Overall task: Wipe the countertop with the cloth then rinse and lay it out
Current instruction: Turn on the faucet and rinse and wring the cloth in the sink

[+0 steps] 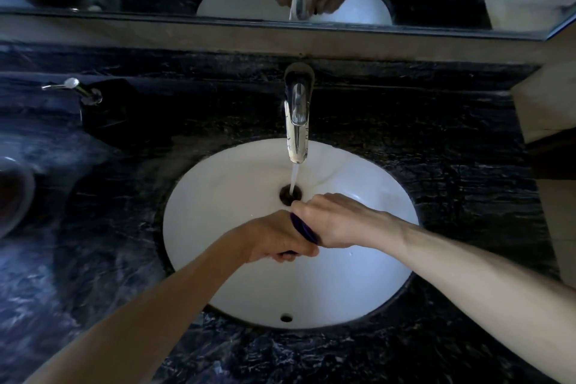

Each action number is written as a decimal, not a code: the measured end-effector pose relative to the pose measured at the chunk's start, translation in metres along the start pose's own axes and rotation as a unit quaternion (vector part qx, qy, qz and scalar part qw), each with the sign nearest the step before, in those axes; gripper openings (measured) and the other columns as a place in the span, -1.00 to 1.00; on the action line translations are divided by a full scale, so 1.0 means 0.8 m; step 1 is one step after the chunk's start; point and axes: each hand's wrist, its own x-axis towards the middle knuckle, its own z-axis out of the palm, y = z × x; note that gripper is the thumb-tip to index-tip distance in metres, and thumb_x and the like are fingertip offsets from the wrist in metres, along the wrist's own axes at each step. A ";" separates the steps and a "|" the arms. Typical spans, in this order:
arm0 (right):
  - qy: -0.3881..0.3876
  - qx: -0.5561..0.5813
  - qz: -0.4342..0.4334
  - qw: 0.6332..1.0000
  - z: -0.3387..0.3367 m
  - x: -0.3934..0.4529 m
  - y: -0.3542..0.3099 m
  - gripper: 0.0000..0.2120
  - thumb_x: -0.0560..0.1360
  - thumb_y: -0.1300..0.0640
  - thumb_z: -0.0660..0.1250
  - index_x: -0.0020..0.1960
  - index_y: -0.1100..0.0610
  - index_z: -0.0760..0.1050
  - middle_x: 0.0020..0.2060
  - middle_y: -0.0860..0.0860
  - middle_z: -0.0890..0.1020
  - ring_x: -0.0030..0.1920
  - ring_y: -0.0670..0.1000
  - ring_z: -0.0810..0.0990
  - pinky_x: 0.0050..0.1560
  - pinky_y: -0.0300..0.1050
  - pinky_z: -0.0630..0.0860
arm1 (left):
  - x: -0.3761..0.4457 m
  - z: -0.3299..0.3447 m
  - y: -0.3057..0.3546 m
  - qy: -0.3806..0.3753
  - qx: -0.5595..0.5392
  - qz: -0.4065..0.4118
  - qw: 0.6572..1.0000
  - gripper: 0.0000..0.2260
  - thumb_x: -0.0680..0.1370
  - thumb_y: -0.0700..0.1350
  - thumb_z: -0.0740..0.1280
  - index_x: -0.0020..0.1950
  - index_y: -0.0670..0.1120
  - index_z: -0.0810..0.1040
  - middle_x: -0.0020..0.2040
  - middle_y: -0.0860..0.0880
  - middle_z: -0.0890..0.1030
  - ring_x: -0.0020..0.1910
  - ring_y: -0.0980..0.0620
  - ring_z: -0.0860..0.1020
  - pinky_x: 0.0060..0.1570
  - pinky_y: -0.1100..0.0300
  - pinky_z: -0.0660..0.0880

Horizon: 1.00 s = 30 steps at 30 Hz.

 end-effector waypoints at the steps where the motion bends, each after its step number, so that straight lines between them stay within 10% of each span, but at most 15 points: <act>1: -0.003 -0.009 0.004 1.000 0.000 0.002 0.000 -0.74 0.48 0.20 0.38 -0.03 0.08 0.28 -0.34 -0.03 0.39 -0.41 0.05 0.41 -0.50 -0.12 0.21 | 0.003 0.003 0.000 0.023 0.021 -0.006 0.999 -0.83 0.45 -0.28 0.46 -0.21 -0.07 0.51 -0.44 0.02 0.49 -0.46 0.10 0.41 -0.38 0.22 0.34; 7: -0.062 -0.004 0.026 0.998 0.015 0.008 -0.006 -0.83 0.41 0.32 0.29 -0.02 0.17 0.49 -0.32 0.01 0.44 -0.39 0.04 0.42 -0.43 -0.10 0.31 | 0.020 0.021 -0.010 0.104 0.210 -0.039 0.971 -0.78 0.39 -0.19 0.43 -0.36 -0.07 0.42 -0.45 0.02 0.46 -0.49 0.08 0.40 -0.42 0.26 0.34; 16: -0.136 0.201 0.117 0.963 0.064 0.016 -0.013 -0.87 0.39 0.33 0.39 -0.05 0.29 0.56 -0.28 0.08 0.52 -0.36 0.03 0.43 -0.41 -0.16 0.29 | 0.029 0.040 -0.039 0.157 0.327 -0.064 0.930 -0.80 0.42 -0.02 0.47 -0.08 -0.07 0.53 -0.23 0.02 0.53 -0.16 -0.06 0.63 -0.22 0.15 0.55; 22: -0.110 0.252 0.114 0.955 0.044 0.017 0.004 -0.61 0.37 0.31 0.41 0.09 0.04 0.36 -0.11 0.09 0.59 -0.15 0.12 0.57 -0.29 -0.01 0.45 | 0.026 0.023 -0.038 0.209 0.217 -0.037 0.953 -0.76 0.31 -0.05 0.47 -0.05 -0.02 0.58 -0.10 0.00 0.63 -0.20 0.04 0.61 -0.31 0.24 0.49; 26: -0.040 0.420 0.084 0.903 0.019 0.009 0.010 -0.24 0.40 0.38 0.41 0.50 -0.04 0.27 0.29 -0.06 0.50 0.25 -0.02 0.53 0.15 -0.19 0.56 | 0.011 0.014 -0.037 0.213 -0.013 0.024 0.977 -0.61 0.33 -0.14 0.54 0.12 -0.02 0.54 -0.15 0.01 0.66 -0.36 0.05 0.58 -0.44 0.23 0.46; 30: 0.155 0.536 0.163 0.814 -0.012 -0.008 0.005 -0.59 0.57 0.35 0.29 0.38 0.09 0.48 0.20 -0.07 0.59 0.09 -0.11 0.58 -0.07 -0.37 0.49 | -0.006 0.023 -0.047 0.197 -0.212 0.072 0.955 -0.68 0.41 -0.13 0.53 0.12 -0.02 0.58 -0.16 -0.01 0.65 -0.19 0.00 0.60 -0.18 0.14 0.56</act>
